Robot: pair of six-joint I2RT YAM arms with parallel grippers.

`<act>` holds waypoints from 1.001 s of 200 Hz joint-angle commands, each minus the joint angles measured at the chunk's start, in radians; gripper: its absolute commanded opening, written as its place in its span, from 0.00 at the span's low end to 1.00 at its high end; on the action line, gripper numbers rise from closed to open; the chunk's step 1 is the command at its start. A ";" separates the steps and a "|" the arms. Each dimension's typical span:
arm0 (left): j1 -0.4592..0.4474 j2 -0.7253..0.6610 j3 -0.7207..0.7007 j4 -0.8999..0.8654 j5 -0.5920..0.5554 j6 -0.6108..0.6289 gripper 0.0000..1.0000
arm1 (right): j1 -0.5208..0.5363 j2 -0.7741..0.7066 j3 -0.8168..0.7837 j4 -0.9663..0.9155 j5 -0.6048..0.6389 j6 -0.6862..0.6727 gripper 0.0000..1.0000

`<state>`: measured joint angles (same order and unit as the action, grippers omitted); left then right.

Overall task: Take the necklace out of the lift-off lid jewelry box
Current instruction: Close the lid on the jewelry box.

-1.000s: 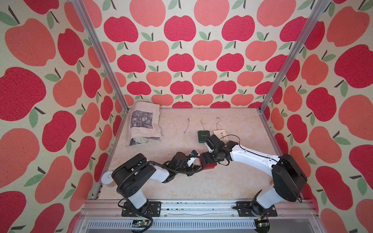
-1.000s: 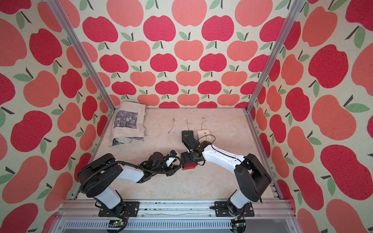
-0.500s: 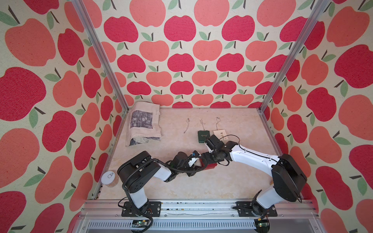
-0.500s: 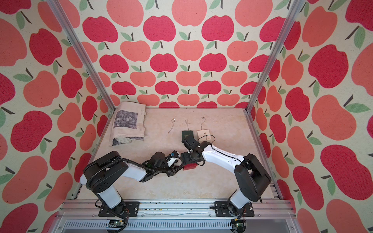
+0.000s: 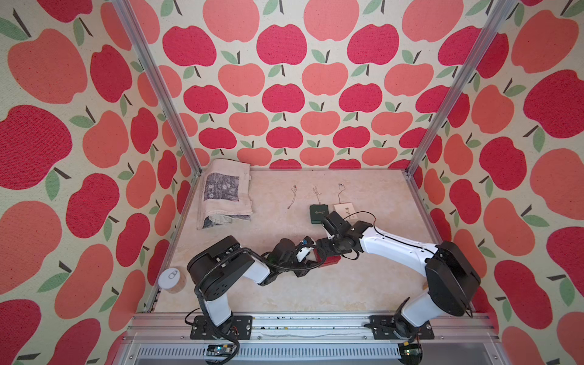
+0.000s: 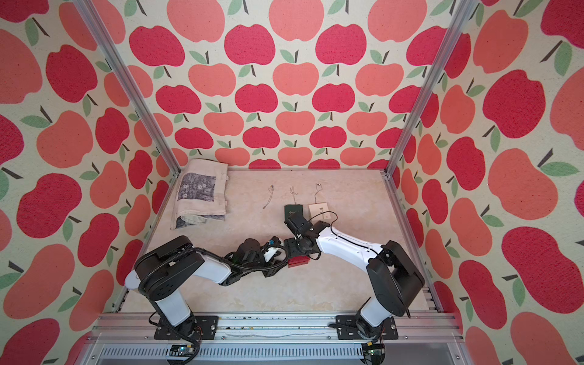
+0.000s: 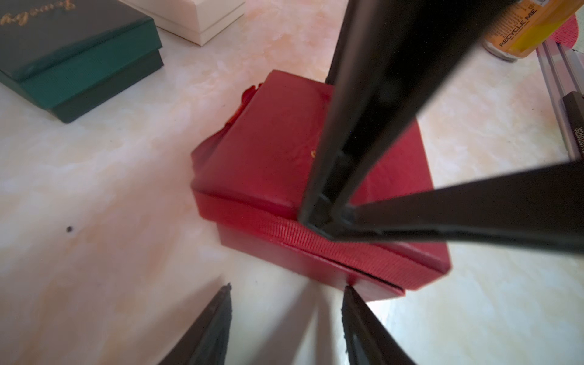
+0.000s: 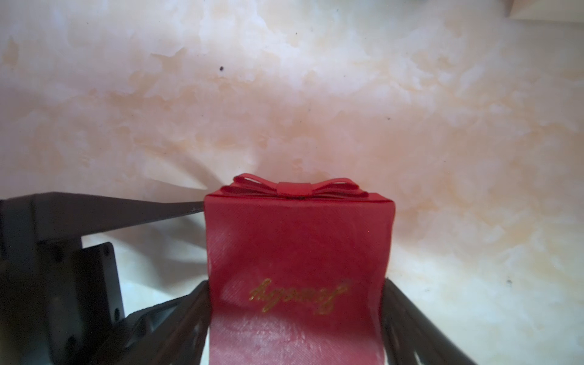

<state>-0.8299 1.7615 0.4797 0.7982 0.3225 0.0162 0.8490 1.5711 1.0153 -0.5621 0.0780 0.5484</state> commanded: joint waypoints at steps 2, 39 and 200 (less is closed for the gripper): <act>-0.009 0.018 0.031 0.026 0.012 -0.014 0.58 | 0.022 -0.003 -0.007 -0.016 -0.023 0.019 0.81; -0.009 0.016 0.033 0.021 0.012 -0.015 0.58 | 0.027 -0.011 -0.009 -0.010 -0.040 0.021 0.81; -0.009 0.016 0.031 0.023 0.013 -0.015 0.58 | 0.033 -0.058 -0.053 0.012 -0.069 0.016 0.82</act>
<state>-0.8356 1.7618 0.4839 0.7940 0.3271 0.0162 0.8509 1.5391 0.9863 -0.5587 0.0685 0.5858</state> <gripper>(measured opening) 0.578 0.826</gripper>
